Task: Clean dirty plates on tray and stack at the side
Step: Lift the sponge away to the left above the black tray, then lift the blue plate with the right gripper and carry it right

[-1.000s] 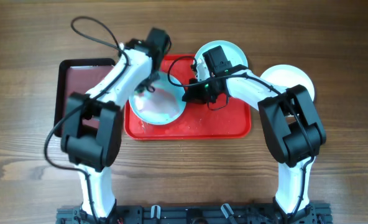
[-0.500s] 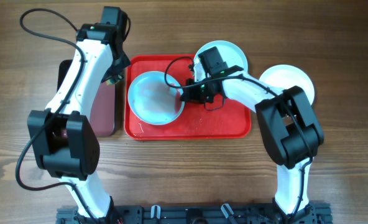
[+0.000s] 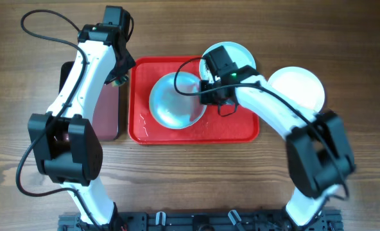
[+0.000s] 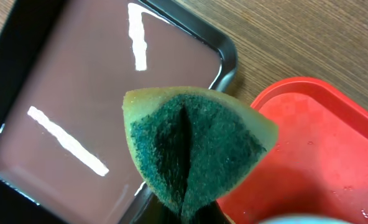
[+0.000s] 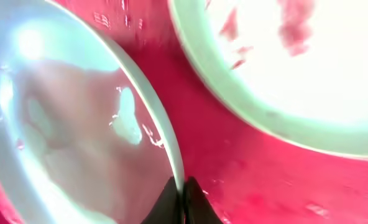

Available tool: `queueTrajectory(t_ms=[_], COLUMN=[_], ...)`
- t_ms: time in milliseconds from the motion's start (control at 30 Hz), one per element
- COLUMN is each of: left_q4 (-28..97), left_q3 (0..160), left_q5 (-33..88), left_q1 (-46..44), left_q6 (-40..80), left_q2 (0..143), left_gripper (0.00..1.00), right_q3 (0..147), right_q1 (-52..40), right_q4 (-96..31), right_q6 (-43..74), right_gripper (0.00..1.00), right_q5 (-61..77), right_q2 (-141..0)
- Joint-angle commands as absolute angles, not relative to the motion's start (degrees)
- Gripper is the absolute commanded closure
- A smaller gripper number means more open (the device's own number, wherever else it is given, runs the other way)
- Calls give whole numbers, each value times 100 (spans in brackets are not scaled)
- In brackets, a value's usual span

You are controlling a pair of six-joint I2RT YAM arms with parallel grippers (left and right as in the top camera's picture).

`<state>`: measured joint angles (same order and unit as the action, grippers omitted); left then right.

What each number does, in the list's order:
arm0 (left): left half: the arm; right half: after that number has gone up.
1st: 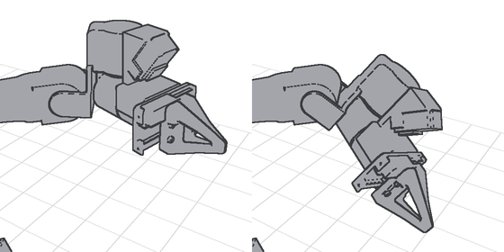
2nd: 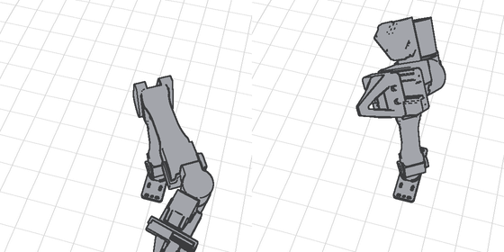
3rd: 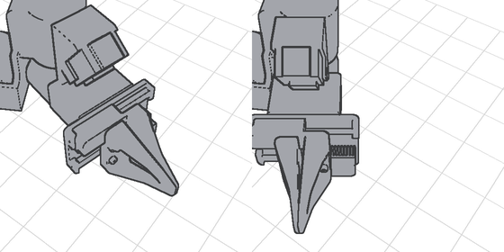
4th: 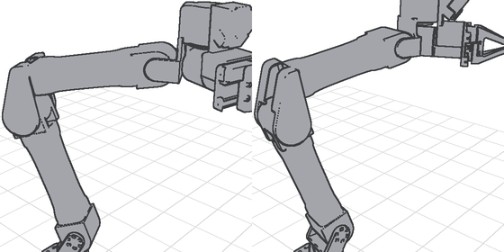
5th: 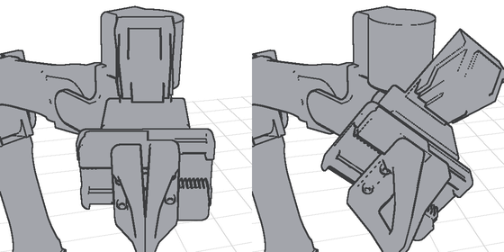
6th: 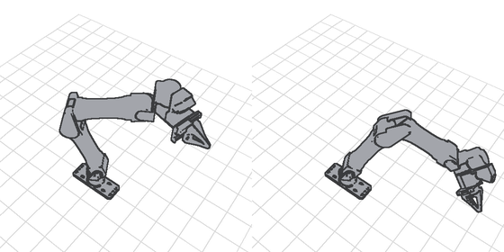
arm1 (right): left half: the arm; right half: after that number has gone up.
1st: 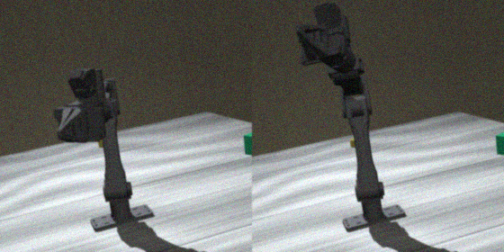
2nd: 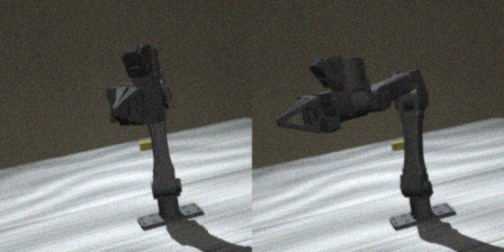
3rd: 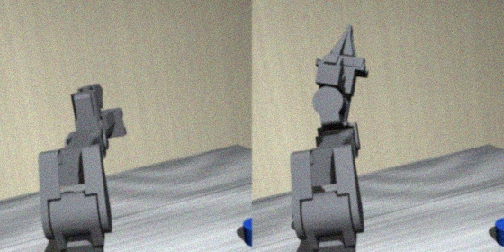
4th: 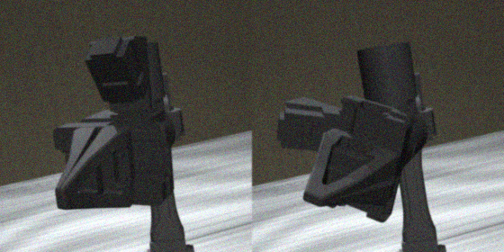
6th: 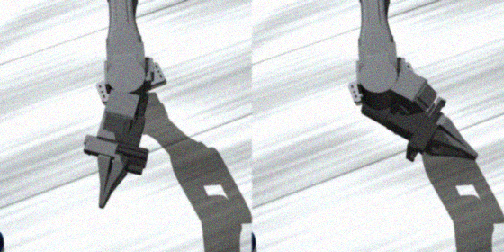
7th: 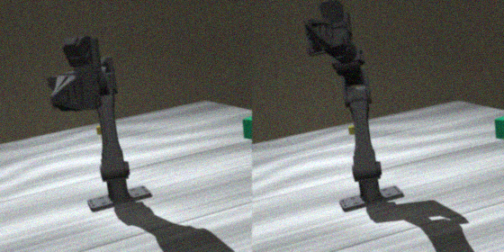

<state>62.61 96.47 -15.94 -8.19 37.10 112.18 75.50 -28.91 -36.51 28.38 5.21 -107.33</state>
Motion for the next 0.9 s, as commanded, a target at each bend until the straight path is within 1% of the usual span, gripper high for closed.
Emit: queueTrajectory(t_ms=[0,167,367,433,600,667,867], left_q4=[6239,6248,6246,6248,6265,6261,6257], left_q3=[9533,9480,9480,9480,9480,9480,9480], left_q5=[-1435,-1382,-1087,-1066,-1046,-1046,-963], left_q1=[-808,-808,-810,-821,-840,-840,-840], left_q6=[3627,3623,3623,3623,3621,3623,3623], left_q2=[11177,11190,11229,11229,11229,11229,11229], left_gripper=[96,96,96,96,96,96,96], right_q3=[7544,7544,7544,7544,7544,7544,7544], right_q1=[-3208,-3726,-4462,-4635,-4976,-5105,-5387], right_q4=[-3791,-3868,-3846,-3785,-3328,-3144,-2681], right_q6=[2694,2689,2279,2018,652,252,25], right_gripper=[96,96,96,96,96,96,96], right_q5=[-937,-2285,-4169,-4534,-5227,-5782,-7389], right_q2=[-9924,-9561,-9561,-9561,-9561,-9561,-9561])
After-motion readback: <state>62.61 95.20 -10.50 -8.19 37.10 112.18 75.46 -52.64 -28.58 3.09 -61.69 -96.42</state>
